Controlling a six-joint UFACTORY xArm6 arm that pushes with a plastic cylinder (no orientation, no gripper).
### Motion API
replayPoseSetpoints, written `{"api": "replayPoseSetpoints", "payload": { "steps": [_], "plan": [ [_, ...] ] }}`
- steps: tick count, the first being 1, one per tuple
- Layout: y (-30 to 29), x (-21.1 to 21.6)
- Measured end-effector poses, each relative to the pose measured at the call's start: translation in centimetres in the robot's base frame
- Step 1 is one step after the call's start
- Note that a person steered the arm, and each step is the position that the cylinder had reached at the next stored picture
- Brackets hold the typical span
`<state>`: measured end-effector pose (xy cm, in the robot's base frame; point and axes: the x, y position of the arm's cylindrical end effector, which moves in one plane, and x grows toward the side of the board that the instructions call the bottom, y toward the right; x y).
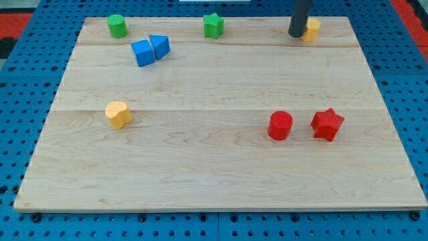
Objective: Move the cube diagonal to the triangle
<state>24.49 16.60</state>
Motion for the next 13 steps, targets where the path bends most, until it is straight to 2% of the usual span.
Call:
{"api": "replayPoseSetpoints", "payload": {
  "steps": [2,4,6,7,9,13],
  "plan": [
    [-5.7,-0.5],
    [-6.1,-0.1],
    [-9.7,5.6],
    [-9.9,6.0],
    [-15.5,4.2],
    [-20.6,3.3]
  ]
}}
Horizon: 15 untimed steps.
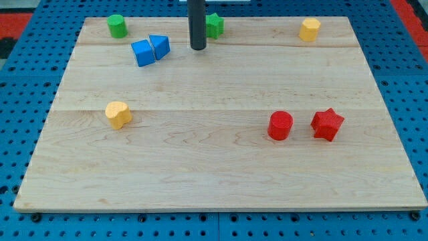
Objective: Move the cube diagonal to the triangle
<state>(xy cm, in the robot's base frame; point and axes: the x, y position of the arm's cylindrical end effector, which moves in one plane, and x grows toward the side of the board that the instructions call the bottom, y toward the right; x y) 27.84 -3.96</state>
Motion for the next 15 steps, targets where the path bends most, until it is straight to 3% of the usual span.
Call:
{"api": "replayPoseSetpoints", "payload": {
  "steps": [2,9,12,15],
  "plan": [
    [-0.9,-1.0],
    [-12.4,-2.8],
    [-12.9,-1.1],
    [-9.4,1.4]
  ]
}}
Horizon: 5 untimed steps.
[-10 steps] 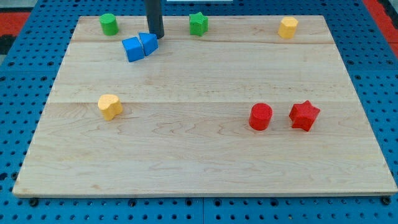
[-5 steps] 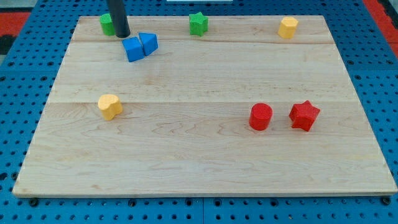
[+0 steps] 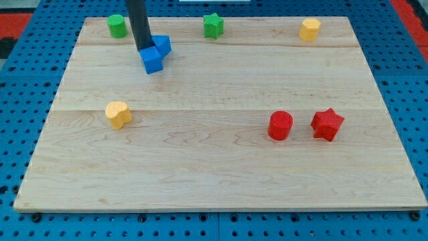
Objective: Move the cube diagonal to the triangle
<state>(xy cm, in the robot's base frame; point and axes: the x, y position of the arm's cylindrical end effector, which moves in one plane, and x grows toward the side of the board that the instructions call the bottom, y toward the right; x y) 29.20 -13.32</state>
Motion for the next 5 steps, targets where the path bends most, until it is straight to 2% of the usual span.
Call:
{"api": "replayPoseSetpoints", "payload": {
  "steps": [2,5],
  "plan": [
    [0.5,-0.2],
    [9.2,-0.1]
  ]
}}
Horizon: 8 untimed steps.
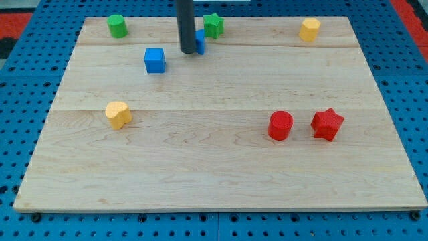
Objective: Move the cube diagonal to the triangle
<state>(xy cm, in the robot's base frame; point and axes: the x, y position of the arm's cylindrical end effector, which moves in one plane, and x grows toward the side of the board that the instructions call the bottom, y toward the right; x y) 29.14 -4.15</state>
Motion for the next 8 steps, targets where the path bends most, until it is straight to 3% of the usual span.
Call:
{"api": "replayPoseSetpoints", "payload": {
  "steps": [5,8],
  "plan": [
    [-7.3,1.5],
    [-8.7,2.1]
  ]
}}
